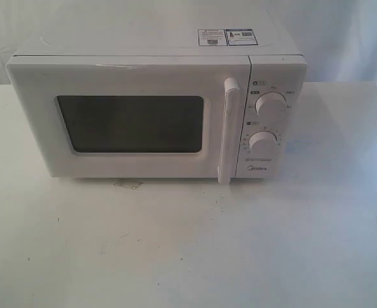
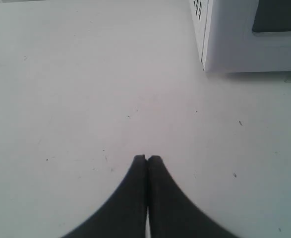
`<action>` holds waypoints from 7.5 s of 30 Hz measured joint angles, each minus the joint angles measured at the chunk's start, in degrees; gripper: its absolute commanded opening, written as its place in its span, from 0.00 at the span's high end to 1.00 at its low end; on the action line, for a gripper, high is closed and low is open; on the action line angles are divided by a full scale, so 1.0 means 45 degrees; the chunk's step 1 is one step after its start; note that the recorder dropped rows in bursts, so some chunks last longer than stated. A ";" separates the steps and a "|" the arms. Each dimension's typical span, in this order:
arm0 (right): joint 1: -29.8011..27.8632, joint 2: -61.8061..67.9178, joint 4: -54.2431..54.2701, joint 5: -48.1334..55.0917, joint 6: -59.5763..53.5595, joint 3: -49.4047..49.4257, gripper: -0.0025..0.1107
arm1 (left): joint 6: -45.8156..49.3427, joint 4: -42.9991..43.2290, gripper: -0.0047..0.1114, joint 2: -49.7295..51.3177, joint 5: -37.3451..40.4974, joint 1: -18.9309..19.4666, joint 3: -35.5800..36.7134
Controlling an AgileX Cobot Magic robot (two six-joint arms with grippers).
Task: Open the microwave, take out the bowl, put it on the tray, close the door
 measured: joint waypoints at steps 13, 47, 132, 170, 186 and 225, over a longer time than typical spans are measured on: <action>0.0000 0.0000 0.0000 0.0000 -0.0024 0.0000 0.98 | 0.0000 0.0000 0.96 0.0000 0.0000 0.0000 0.0000; 0.0000 0.8443 0.0302 -0.3238 -0.2699 -0.5260 0.98 | 0.0000 0.0000 0.96 0.0000 0.0000 0.0000 0.0000; 0.1407 1.9473 -1.4897 -1.4615 0.8511 -0.9667 0.42 | 0.0000 0.0000 0.96 0.0000 0.0000 0.0000 0.0000; 0.1058 2.0369 -1.7088 -1.5445 1.0920 -1.0491 0.98 | 0.0000 0.0000 0.96 0.0000 0.0000 0.0000 0.0000; 0.3451 1.9254 -1.9747 -1.0392 1.2723 -1.1200 0.98 | 0.0000 0.0000 0.96 0.0000 0.0000 0.0000 0.0000; 0.5230 1.9134 -1.7498 -0.5464 1.2412 -1.1769 0.70 | 0.0000 0.0000 0.96 0.0000 0.0000 0.0000 0.0000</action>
